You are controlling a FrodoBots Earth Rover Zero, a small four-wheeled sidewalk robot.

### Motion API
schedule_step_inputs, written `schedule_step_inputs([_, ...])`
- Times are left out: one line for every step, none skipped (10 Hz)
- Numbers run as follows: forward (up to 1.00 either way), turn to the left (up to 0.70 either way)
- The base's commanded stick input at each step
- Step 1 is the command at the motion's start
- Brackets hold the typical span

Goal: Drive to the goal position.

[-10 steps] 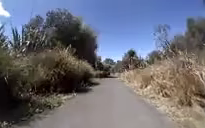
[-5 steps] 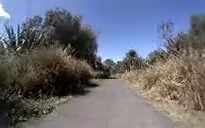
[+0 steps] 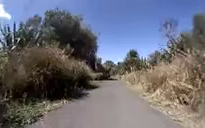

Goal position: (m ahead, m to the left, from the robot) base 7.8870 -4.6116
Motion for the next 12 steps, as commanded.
schedule_step_inputs([0.85,0.00])
schedule_step_inputs([0.85,0.00])
schedule_step_inputs([0.85,0.00])
schedule_step_inputs([0.85,0.00])
schedule_step_inputs([0.85,0.00])
schedule_step_inputs([0.85,0.00])
schedule_step_inputs([0.85,0.00])
schedule_step_inputs([0.85,0.00])
schedule_step_inputs([0.85,0.00])
schedule_step_inputs([0.85,-0.09])
schedule_step_inputs([0.85,-0.21])
schedule_step_inputs([0.85,-0.33])
